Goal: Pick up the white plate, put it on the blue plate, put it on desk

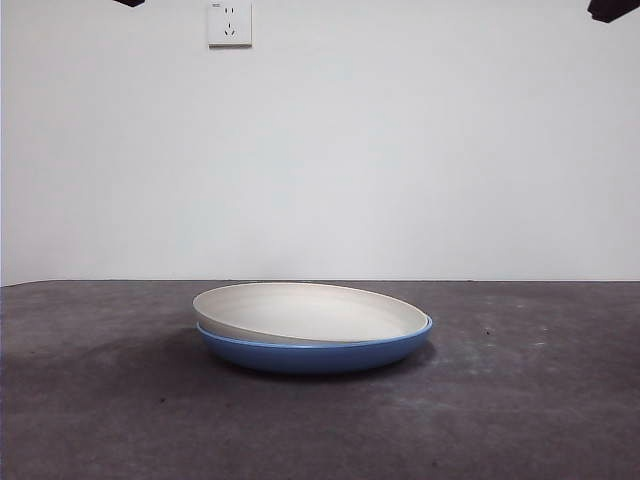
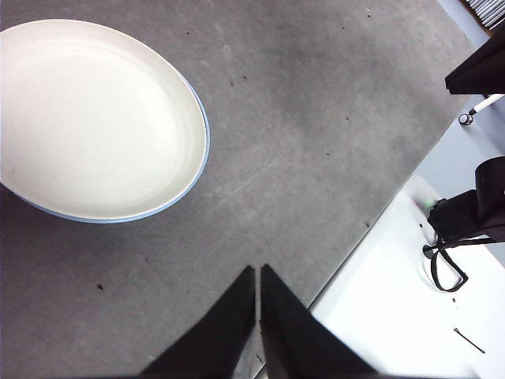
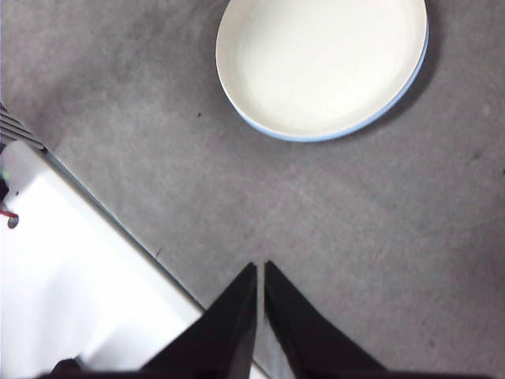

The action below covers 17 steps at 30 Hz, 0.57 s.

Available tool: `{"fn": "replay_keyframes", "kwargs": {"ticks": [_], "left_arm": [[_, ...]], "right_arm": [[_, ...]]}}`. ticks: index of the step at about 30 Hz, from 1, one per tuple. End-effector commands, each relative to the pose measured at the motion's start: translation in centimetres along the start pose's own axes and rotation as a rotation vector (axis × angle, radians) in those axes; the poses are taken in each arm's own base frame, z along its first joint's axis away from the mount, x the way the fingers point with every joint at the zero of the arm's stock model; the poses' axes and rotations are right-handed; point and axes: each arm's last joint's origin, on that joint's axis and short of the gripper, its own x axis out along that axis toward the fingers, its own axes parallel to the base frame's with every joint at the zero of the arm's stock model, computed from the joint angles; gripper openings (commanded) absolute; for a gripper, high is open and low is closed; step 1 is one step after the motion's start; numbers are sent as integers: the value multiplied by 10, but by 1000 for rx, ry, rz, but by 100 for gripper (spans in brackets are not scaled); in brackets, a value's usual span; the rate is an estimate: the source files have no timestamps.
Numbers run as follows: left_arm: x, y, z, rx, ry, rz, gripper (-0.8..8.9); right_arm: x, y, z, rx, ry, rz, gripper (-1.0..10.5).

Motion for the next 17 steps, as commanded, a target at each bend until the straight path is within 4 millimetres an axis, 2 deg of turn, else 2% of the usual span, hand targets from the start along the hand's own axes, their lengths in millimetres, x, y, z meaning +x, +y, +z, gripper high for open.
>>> {"fn": "replay_keyframes", "kwargs": {"ticks": [1,17], "left_arm": [[0,-1,2,21,-3,-6,9],[0,-1,2,21,-4,-6,9]], "right_arm": [[-2,3,6,-31,-27,9,8],[-2,3,6,-32,-29,9,8]]}}
